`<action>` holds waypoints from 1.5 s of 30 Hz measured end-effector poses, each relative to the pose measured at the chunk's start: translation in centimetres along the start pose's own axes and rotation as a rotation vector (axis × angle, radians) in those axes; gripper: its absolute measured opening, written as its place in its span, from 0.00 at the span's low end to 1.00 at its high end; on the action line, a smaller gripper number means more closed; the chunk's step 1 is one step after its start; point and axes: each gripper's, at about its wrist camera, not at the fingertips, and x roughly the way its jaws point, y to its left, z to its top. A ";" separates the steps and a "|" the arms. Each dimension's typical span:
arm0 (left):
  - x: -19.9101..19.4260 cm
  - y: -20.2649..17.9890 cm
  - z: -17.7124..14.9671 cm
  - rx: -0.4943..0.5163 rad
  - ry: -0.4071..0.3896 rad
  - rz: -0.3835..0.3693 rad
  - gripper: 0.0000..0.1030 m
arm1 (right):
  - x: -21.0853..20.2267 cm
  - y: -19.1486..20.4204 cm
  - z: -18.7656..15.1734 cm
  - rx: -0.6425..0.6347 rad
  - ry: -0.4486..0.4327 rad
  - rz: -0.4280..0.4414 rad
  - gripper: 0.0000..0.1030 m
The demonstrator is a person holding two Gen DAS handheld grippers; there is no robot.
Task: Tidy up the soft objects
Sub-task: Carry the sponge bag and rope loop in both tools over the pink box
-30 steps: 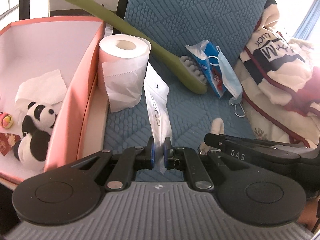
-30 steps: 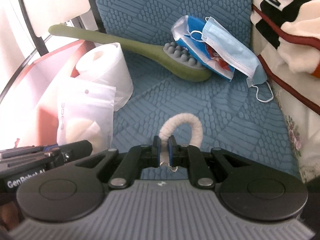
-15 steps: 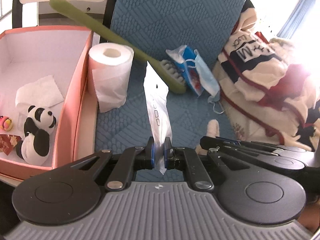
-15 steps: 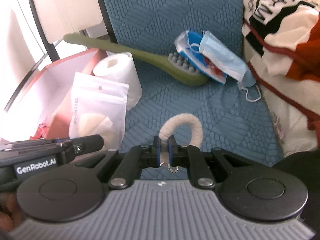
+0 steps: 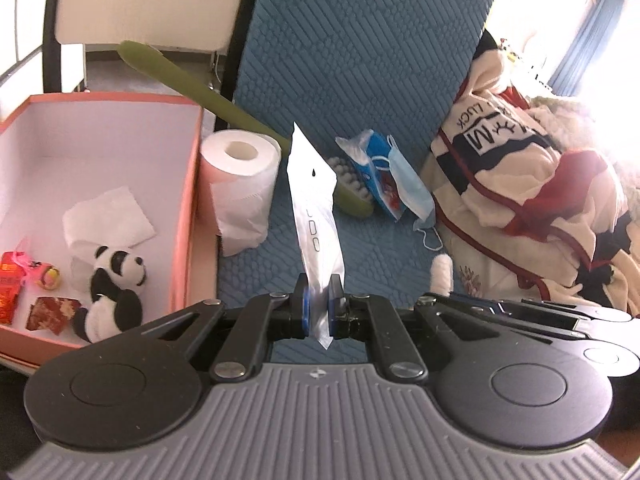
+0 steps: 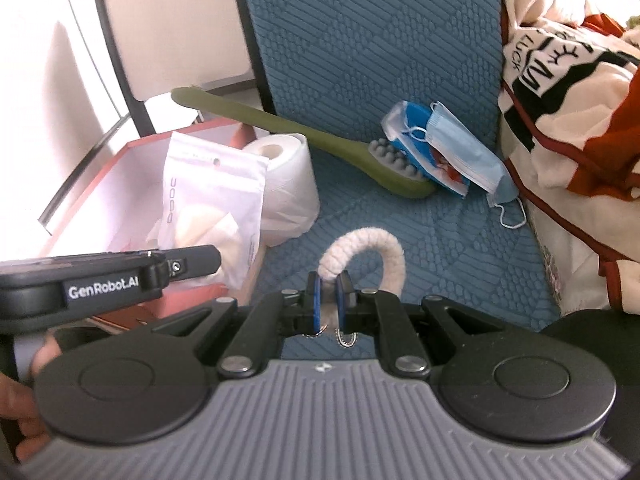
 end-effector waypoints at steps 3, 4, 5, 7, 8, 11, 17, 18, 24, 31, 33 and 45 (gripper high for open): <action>-1.2 0.9 0.2 -0.010 -0.018 0.007 0.10 | -0.3 1.0 0.3 -0.011 -0.010 0.013 0.12; -1.7 1.2 0.3 -0.013 -0.025 0.010 0.10 | -0.4 1.5 0.4 -0.015 -0.013 0.020 0.12; -2.1 1.5 0.4 -0.015 -0.031 0.015 0.10 | -0.5 1.9 0.5 -0.021 -0.016 0.029 0.12; -3.0 2.3 0.6 -0.021 -0.044 0.028 0.10 | -0.7 3.0 0.8 -0.038 -0.025 0.047 0.12; -3.4 2.7 0.6 -0.028 -0.049 0.031 0.10 | -0.8 3.5 0.9 -0.047 -0.029 0.057 0.12; -4.6 4.1 0.7 -0.042 -0.062 0.053 0.10 | -0.9 5.2 1.2 -0.072 -0.039 0.090 0.12; -6.9 7.4 0.1 -0.077 -0.084 0.100 0.10 | -0.2 9.1 1.2 -0.140 -0.043 0.157 0.12; -7.1 8.0 0.0 -0.089 -0.082 0.108 0.10 | 0.1 9.7 1.1 -0.148 -0.037 0.166 0.12; -8.4 11.0 -0.5 -0.129 -0.092 0.144 0.10 | 0.9 12.9 0.9 -0.203 -0.026 0.212 0.12; -8.4 14.8 -0.4 -0.175 -0.088 0.168 0.10 | 3.1 15.0 1.6 -0.222 -0.003 0.212 0.12; -7.9 16.2 -0.1 -0.183 -0.082 0.175 0.10 | 3.9 15.5 1.9 -0.227 0.003 0.208 0.12; -3.7 24.1 2.8 -0.183 -0.032 0.195 0.10 | 10.4 19.1 3.7 -0.248 0.067 0.161 0.12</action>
